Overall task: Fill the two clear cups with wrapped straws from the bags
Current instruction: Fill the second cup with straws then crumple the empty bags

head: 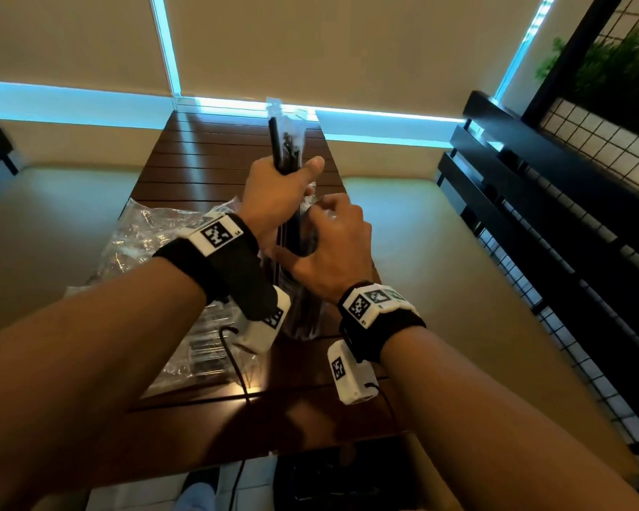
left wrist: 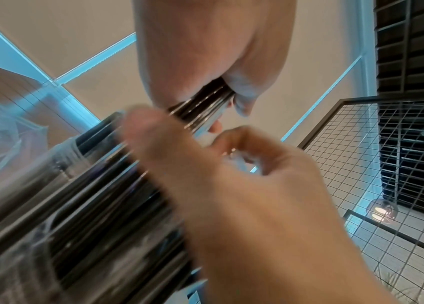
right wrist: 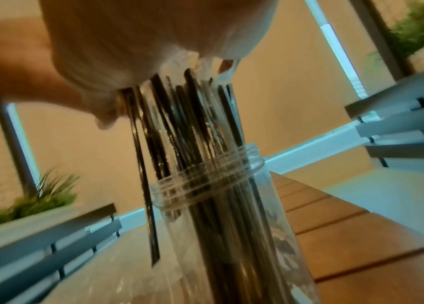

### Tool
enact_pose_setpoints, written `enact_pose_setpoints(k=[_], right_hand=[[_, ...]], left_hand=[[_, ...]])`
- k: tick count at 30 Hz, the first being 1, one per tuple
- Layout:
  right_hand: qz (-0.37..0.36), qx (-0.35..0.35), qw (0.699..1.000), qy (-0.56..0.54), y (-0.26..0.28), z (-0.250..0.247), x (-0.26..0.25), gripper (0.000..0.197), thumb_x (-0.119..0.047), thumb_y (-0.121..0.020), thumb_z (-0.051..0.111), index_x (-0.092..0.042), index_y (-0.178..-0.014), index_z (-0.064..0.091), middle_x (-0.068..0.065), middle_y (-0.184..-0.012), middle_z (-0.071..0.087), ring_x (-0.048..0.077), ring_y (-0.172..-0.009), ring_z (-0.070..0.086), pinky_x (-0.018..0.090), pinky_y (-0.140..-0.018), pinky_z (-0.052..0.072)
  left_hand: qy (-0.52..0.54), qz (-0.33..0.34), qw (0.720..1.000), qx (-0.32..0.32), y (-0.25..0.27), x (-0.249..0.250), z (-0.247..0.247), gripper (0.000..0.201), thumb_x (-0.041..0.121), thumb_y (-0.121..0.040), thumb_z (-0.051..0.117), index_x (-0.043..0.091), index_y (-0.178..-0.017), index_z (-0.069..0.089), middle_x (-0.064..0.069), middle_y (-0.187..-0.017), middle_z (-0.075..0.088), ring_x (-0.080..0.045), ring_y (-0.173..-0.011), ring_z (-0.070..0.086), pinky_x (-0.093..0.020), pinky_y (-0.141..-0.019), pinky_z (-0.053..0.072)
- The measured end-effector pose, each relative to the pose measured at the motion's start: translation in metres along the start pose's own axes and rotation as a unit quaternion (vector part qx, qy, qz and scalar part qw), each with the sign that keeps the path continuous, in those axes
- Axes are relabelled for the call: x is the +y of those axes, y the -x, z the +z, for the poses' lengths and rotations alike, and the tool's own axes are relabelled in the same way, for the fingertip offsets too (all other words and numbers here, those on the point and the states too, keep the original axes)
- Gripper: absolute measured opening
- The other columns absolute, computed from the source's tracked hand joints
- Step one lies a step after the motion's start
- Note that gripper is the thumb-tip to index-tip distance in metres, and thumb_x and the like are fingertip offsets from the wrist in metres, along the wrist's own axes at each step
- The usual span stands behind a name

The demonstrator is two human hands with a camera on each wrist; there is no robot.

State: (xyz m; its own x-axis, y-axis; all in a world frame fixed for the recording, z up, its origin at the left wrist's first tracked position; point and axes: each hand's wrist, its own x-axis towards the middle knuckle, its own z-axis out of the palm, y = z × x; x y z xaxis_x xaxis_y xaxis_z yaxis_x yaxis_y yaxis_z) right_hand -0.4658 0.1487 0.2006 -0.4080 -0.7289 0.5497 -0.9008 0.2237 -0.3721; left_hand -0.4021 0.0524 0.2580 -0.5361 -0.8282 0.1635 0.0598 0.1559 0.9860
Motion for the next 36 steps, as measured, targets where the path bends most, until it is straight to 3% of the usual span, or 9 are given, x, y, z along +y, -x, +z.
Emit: enact_pose_setpoints(k=[4, 7, 12, 16, 20, 23, 26, 31, 36], right_hand=[[0.012, -0.046, 0.992, 0.120, -0.005, 0.008, -0.011, 0.054, -0.075, -0.072, 0.055, -0.033, -0.103, 0.068, -0.001, -0.117, 0.055, 0.026, -0.114, 0.044, 0.047, -0.093, 0.038], [0.036, -0.043, 0.996, 0.076, -0.006, 0.010, -0.016, 0.028, -0.052, -0.080, 0.062, -0.027, -0.088, 0.073, -0.002, -0.111, 0.059, 0.025, -0.110, 0.045, 0.045, -0.092, 0.042], [0.042, -0.037, 0.994, -0.098, -0.014, 0.003, -0.004, 0.027, -0.038, -0.086, 0.069, -0.012, -0.083, 0.072, -0.004, -0.097, 0.055, 0.015, -0.088, 0.053, 0.035, -0.075, 0.052], [0.060, 0.051, 0.983, -0.165, -0.016, 0.001, 0.000, 0.029, -0.041, -0.085, 0.070, -0.013, -0.080, 0.073, -0.006, -0.094, 0.054, 0.009, -0.078, 0.053, 0.027, -0.066, 0.048], [0.077, 0.130, 0.969, -0.194, -0.023, 0.000, -0.006, 0.027, -0.039, -0.085, 0.070, -0.014, -0.074, 0.072, -0.001, -0.086, 0.052, 0.017, -0.081, 0.049, 0.020, -0.064, 0.038], [0.075, 0.123, 0.969, -0.199, -0.031, -0.004, -0.009, 0.025, -0.038, -0.086, 0.069, -0.017, -0.073, 0.069, -0.001, -0.073, 0.050, 0.016, -0.070, 0.045, 0.025, -0.058, 0.033], [0.061, 0.087, 0.973, -0.206, -0.031, -0.006, -0.010, 0.019, -0.032, -0.087, 0.068, -0.015, -0.081, 0.067, -0.006, -0.065, 0.055, 0.013, -0.060, 0.049, 0.029, -0.058, 0.042], [0.024, 0.023, 0.988, -0.150, -0.017, 0.002, -0.001, 0.032, -0.037, -0.080, 0.069, -0.021, -0.104, 0.057, -0.008, -0.090, 0.061, 0.018, -0.084, 0.058, 0.047, -0.076, 0.052], [0.087, 0.069, 0.981, -0.157, -0.011, -0.007, 0.008, 0.055, -0.034, -0.069, 0.066, -0.023, -0.119, 0.045, -0.004, -0.114, 0.046, 0.014, -0.102, 0.043, 0.034, -0.084, 0.041]], left_hand=[[0.003, -0.036, 0.999, -0.022, -0.002, 0.004, 0.006, 0.022, 0.035, -0.090, 0.070, 0.016, -0.099, 0.065, 0.000, -0.079, 0.062, -0.012, -0.076, 0.062, -0.030, -0.071, 0.055], [0.018, -0.050, 0.998, -0.015, -0.001, 0.001, 0.007, 0.033, 0.035, -0.087, 0.072, 0.012, -0.110, 0.066, -0.002, -0.084, 0.065, -0.014, -0.082, 0.064, -0.031, -0.077, 0.059], [0.000, -0.025, 0.999, -0.025, -0.003, 0.004, -0.004, 0.021, 0.035, -0.085, 0.074, 0.018, -0.096, 0.067, 0.008, -0.078, 0.066, -0.002, -0.071, 0.065, -0.018, -0.063, 0.051], [-0.001, -0.011, 0.999, -0.041, -0.001, 0.003, -0.006, 0.018, 0.036, -0.086, 0.073, 0.020, -0.088, 0.066, 0.007, -0.075, 0.065, -0.007, -0.072, 0.065, -0.025, -0.066, 0.054], [0.009, 0.007, 0.998, -0.064, 0.000, 0.006, -0.008, 0.024, 0.039, -0.087, 0.072, 0.016, -0.084, 0.065, 0.002, -0.075, 0.063, -0.013, -0.075, 0.064, -0.030, -0.076, 0.057], [0.026, 0.019, 0.996, -0.086, 0.000, 0.010, -0.012, 0.024, 0.038, -0.084, 0.074, 0.018, -0.078, 0.063, 0.010, -0.067, 0.061, -0.008, -0.071, 0.062, -0.027, -0.073, 0.054], [0.022, 0.026, 0.994, -0.104, -0.001, 0.009, -0.015, 0.017, 0.031, -0.087, 0.073, 0.018, -0.081, 0.064, 0.012, -0.068, 0.064, -0.006, -0.072, 0.065, -0.027, -0.072, 0.052], [-0.005, 0.027, 0.996, -0.079, 0.003, -0.002, -0.012, 0.009, 0.018, -0.091, 0.068, 0.012, -0.097, 0.067, 0.001, -0.086, 0.069, -0.012, -0.084, 0.069, -0.030, -0.079, 0.056], [-0.056, 0.028, 0.993, -0.103, 0.011, -0.020, -0.008, 0.012, 0.011, -0.086, 0.072, 0.015, -0.097, 0.071, 0.001, -0.090, 0.074, -0.015, -0.088, 0.072, -0.037, -0.085, 0.058]])
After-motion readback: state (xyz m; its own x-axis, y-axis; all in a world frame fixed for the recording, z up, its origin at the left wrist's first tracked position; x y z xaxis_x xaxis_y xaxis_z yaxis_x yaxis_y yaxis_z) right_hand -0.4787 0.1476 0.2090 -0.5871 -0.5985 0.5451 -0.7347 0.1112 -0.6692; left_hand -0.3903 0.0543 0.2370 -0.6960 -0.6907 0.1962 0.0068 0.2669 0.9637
